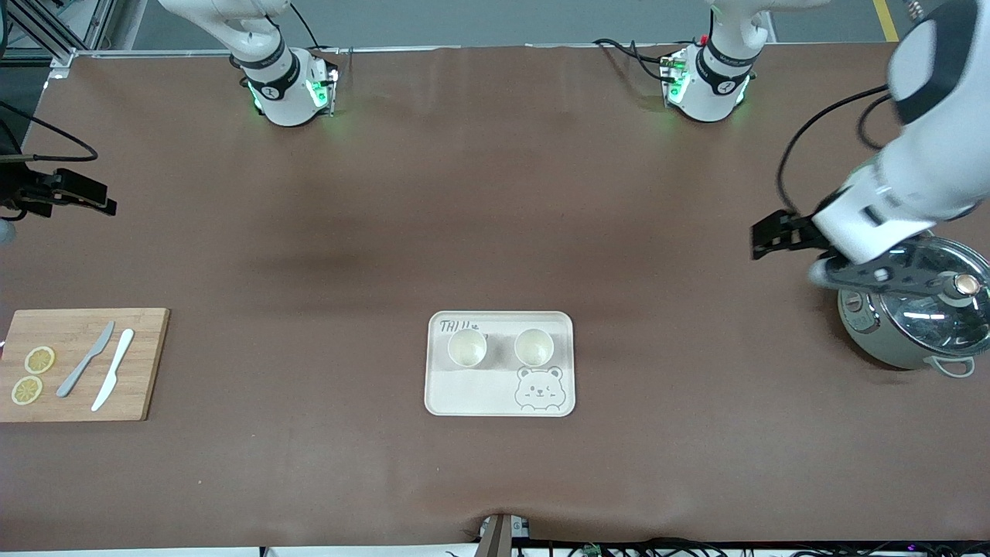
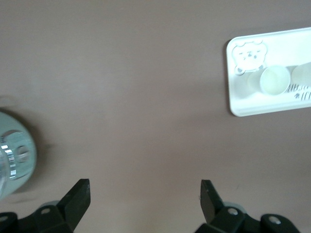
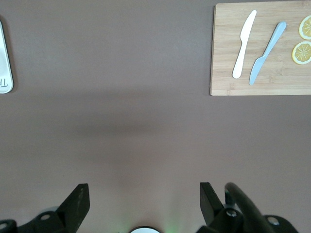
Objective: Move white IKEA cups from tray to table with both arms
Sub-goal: 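Reach the left gripper over the tray toward the nearer white cup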
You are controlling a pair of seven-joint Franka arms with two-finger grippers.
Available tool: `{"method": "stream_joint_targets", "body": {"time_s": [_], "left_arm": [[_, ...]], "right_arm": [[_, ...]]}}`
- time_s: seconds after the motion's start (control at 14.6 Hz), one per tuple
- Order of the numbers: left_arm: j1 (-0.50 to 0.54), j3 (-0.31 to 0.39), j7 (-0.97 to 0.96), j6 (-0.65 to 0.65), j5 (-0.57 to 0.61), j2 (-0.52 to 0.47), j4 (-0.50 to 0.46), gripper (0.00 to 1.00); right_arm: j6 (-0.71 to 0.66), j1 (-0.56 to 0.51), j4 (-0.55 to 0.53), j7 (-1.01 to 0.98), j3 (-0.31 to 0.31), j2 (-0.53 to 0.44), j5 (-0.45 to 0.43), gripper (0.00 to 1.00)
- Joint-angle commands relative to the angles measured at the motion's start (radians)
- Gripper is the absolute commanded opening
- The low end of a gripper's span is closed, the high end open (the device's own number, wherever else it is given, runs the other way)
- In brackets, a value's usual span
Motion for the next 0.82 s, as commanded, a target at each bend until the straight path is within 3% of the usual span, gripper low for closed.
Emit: {"method": "stream_joint_targets", "body": {"time_s": [0.0,0.34,0.75], "left_arm": [[-0.112,0.005,-0.121,0.013,0.055,0.137,0.127,1.0],[-0.215,0.004,-0.21,0.148,0.061,0.226,0.141,1.0],[-0.296,0.005,-0.315,0.295,0.062,0.361,0.136,1.0]], "right_arm": [[0.004,0.018,-0.002,0.075,0.01,-0.016,0.017,1.0],[0.007,0.066,0.037,0.2,0.01,-0.008,0.081,1.0],[0.084,0.23,0.037,0.471,0.01,0.019,0.083,1.0]]}}
